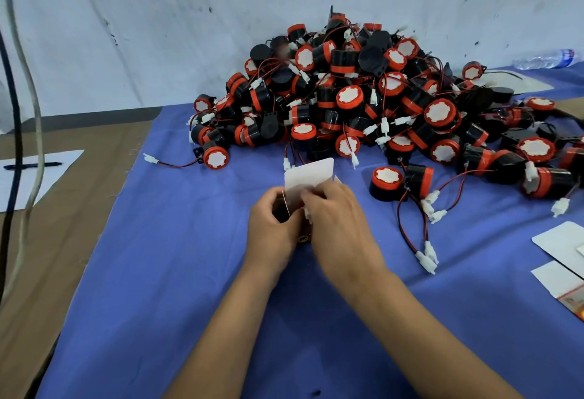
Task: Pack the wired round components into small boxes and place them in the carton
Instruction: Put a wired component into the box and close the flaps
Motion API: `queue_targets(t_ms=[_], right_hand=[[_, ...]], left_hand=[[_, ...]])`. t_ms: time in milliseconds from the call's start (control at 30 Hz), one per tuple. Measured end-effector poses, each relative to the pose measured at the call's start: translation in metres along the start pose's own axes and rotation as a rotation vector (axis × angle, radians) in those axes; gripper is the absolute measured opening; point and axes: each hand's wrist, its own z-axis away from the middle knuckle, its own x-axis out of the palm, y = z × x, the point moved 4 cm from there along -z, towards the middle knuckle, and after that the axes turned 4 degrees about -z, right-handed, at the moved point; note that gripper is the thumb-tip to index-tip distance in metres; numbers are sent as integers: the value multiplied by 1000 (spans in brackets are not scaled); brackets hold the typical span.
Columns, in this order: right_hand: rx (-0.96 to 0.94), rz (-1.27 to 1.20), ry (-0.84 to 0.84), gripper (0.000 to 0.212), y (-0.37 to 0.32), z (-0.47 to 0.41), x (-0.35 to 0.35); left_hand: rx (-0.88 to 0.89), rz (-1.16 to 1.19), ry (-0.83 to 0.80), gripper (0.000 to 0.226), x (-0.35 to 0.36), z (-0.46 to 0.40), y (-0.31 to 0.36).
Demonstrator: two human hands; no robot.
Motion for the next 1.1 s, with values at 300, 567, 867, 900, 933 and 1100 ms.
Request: queue_targets(t_ms=[300,567,867,900,933,1100], right_hand=[[15,17,26,27,-2,1,4],[31,-117,83,32,6,-5,12],[45,-215,142,43,7,-4,11],[51,-223,176,38,9,-3,10],[64,-224,206,33,12,-2,9],[1,-201,237,14,12,-4,1]], left_hand=[[18,26,-31,16,2,0,1],[41,26,-63,21,0,0,2],[46,1,-52,19,4,1,3],[47,-2,-58,18,4,2,3],[51,-1,-66,16,4,2,3],[93,-15,-129,23,3,3,5]])
